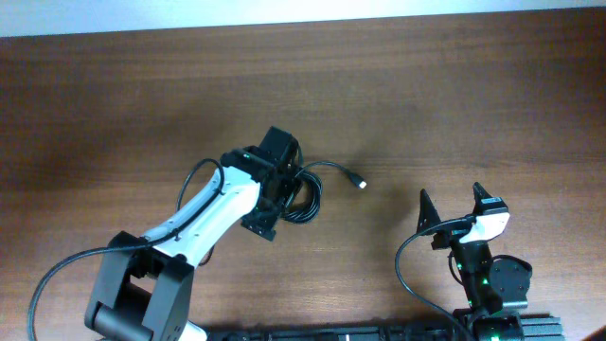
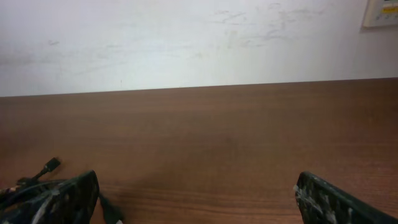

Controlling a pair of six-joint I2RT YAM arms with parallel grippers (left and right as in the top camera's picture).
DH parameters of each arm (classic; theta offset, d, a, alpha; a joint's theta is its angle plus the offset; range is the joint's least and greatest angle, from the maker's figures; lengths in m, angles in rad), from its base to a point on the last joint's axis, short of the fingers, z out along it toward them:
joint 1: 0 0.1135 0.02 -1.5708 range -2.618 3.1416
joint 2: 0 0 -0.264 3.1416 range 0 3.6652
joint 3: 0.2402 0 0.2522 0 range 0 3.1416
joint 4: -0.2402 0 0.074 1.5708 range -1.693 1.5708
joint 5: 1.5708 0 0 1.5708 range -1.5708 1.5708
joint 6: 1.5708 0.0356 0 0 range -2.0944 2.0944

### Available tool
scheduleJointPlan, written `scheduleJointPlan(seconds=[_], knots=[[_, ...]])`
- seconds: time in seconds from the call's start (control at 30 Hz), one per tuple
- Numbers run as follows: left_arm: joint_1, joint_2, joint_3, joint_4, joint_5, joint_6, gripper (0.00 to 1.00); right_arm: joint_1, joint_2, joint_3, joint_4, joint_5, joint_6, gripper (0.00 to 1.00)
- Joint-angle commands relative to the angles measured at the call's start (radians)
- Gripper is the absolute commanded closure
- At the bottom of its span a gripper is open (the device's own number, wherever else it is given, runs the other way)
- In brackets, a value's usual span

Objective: Untangle cables
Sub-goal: 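Close the left gripper on the top of the black cable coil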

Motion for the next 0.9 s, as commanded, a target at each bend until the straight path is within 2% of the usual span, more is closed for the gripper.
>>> scheduleJointPlan(seconds=[0.0, 0.13, 0.37, 0.53, 0.57, 0.67, 0.73, 0.77, 0.83, 0.87], knots=[[-0.032, -0.021, -0.033, 0.028, -0.084, -0.128, 0.25, 0.008, -0.008, -0.005, -0.006, 0.012, 0.0, 0.01], [-0.054, -0.021, -0.061, 0.091, -0.123, -0.128, 0.38, 0.008, -0.009, -0.005, -0.006, 0.011, 0.0, 0.01], [-0.065, 0.008, -0.082, 0.108, -0.128, -0.128, 0.37, 0.008, -0.008, -0.005, -0.006, 0.012, 0.0, 0.01], [-0.079, 0.079, -0.082, 0.16, -0.124, -0.127, 0.39, 0.008, -0.008, -0.005, -0.006, 0.012, 0.0, 0.01], [-0.088, 0.104, -0.082, 0.172, -0.124, -0.127, 0.42, 0.008, -0.008, -0.005, -0.006, 0.012, 0.0, 0.01], [-0.103, 0.143, -0.082, 0.177, -0.124, -0.126, 0.64, 0.008, -0.008, -0.005, -0.006, 0.011, 0.0, 0.01], [-0.098, 0.144, -0.08, 0.174, -0.125, -0.042, 0.87, 0.008, -0.009, -0.005, -0.006, 0.012, 0.0, 0.01], [-0.089, 0.138, -0.077, 0.174, -0.125, 0.011, 0.93, 0.008, -0.008, -0.005, -0.006, 0.012, 0.0, 0.01], [-0.06, 0.121, -0.065, 0.174, -0.129, 0.139, 1.0, 0.008, -0.008, -0.005, -0.006, 0.012, 0.0, 0.01], [-0.04, 0.109, -0.056, 0.175, -0.135, 0.22, 1.0, 0.008, -0.008, -0.005, -0.006, 0.012, 0.0, 0.01]])
